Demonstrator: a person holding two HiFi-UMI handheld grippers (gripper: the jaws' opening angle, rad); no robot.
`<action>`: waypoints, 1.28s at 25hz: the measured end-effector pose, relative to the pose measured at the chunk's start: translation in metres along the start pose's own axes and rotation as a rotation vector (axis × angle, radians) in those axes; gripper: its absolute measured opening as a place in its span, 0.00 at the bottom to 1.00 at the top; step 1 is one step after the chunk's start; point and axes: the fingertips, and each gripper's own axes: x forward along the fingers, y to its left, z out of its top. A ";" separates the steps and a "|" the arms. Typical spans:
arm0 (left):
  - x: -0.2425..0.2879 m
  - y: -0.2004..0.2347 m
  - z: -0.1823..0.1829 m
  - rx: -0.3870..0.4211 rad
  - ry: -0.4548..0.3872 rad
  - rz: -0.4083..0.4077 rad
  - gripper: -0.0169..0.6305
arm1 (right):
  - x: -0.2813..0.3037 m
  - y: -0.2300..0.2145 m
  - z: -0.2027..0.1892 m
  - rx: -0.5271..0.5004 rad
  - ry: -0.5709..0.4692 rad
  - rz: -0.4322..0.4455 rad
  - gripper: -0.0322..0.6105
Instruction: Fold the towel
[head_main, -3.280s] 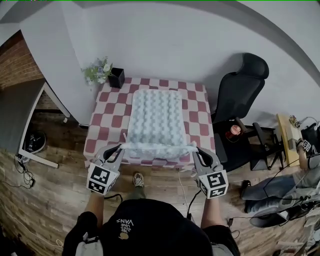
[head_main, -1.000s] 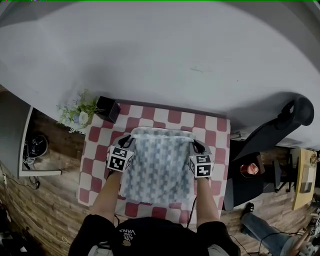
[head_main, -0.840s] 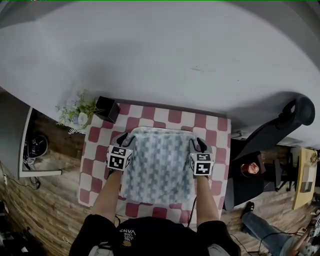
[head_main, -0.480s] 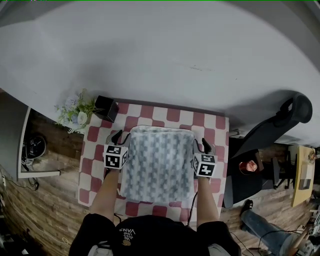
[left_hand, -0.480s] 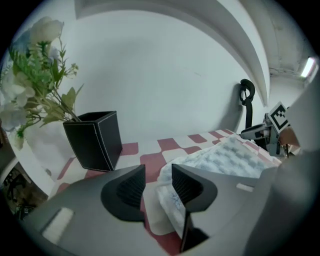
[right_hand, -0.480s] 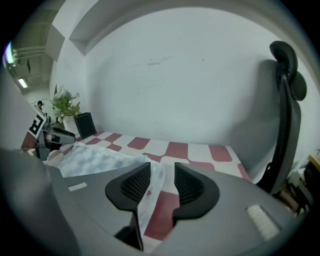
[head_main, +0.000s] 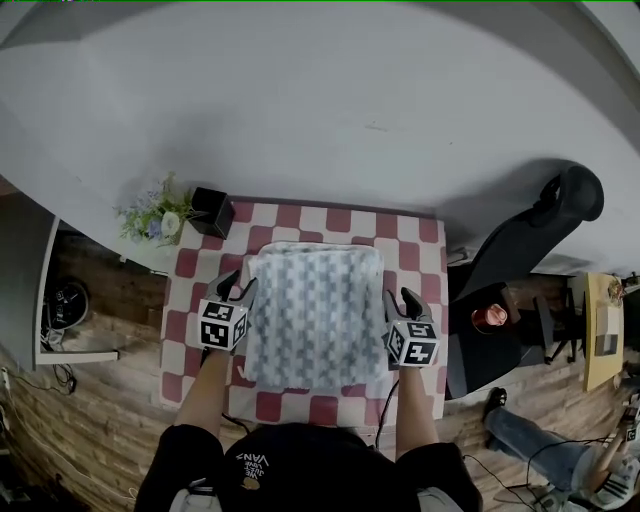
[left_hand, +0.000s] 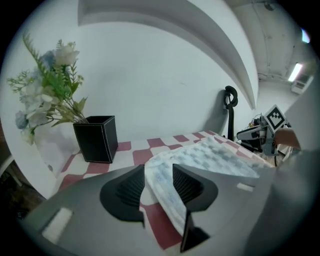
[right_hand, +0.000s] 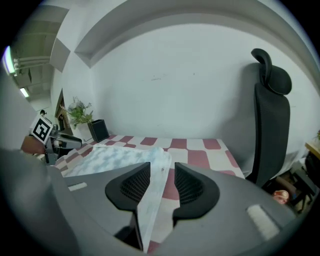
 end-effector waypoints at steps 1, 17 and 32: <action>-0.007 -0.003 -0.005 -0.003 -0.003 -0.010 0.26 | -0.007 0.003 -0.006 0.012 0.002 0.011 0.27; -0.094 -0.064 -0.087 -0.012 0.051 -0.287 0.40 | -0.100 0.043 -0.111 0.244 0.035 0.154 0.42; -0.124 -0.107 -0.175 0.054 0.241 -0.291 0.46 | -0.105 0.055 -0.165 0.063 0.173 0.351 0.31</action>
